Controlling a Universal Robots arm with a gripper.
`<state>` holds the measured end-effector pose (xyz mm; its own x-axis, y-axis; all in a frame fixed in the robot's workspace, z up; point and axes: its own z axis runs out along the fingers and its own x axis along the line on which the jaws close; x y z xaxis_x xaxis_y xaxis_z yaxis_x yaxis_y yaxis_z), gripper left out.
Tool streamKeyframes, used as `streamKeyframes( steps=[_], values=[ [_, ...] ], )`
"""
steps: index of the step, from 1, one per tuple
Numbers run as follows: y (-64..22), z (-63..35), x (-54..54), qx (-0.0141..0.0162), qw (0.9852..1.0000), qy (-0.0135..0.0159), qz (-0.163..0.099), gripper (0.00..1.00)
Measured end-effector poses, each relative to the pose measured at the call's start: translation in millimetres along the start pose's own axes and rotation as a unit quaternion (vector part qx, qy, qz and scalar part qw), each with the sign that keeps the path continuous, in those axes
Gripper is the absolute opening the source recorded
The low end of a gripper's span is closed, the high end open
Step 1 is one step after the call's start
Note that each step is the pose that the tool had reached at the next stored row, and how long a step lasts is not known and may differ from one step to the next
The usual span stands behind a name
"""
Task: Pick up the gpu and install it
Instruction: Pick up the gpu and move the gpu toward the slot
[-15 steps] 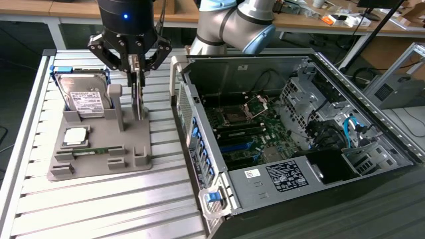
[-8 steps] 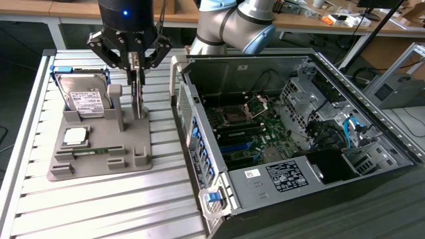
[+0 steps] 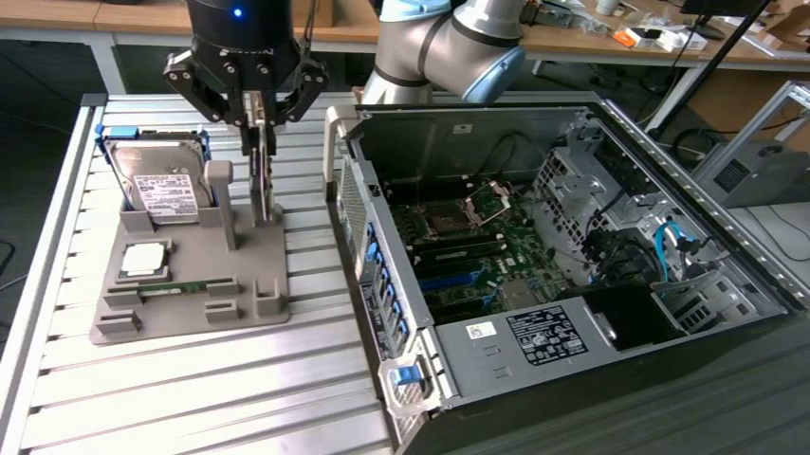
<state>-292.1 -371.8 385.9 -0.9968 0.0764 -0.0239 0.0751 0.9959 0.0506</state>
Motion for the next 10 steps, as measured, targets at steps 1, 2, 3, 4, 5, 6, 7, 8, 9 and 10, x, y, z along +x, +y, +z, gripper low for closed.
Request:
streamKeyframes(
  steps=[1, 2, 3, 4, 5, 6, 7, 8, 9, 10],
  values=[
    [0.0, -0.9, 0.0, 0.0, 1.0, 0.0, 0.0, 0.27],
    [0.1, -1.8, 0.0, 0.0, 1.0, 0.0, 0.0, 0.27],
    [0.1, -2.7, -0.1, 0.0, 1.0, -0.0001, 0.0, 0.27],
    [0.2, -3.5, -0.1, 0.0, 1.0, -0.0001, 0.0, 0.27],
    [0.2, -4.4, -0.1, 0.0, 1.0, 0.0, 0.0, 0.27],
    [0.3, -5.3, -0.1, -0.0001, 1.0, -0.0001, 0.0, 0.27],
    [0.3, -6.2, -0.1, -0.0001, 1.0, 0.0, 0.0, 0.27],
    [0.4, -7.0, -0.2, -0.0001, 1.0, 0.0, 0.0, 0.27],
    [0.4, -8.0, -0.2, -0.0001, 1.0, 0.0, 0.0, 0.27],
    [0.5, -8.8, -0.2, -0.0001, 1.0, 0.0, 0.0, 0.27]
  ],
)
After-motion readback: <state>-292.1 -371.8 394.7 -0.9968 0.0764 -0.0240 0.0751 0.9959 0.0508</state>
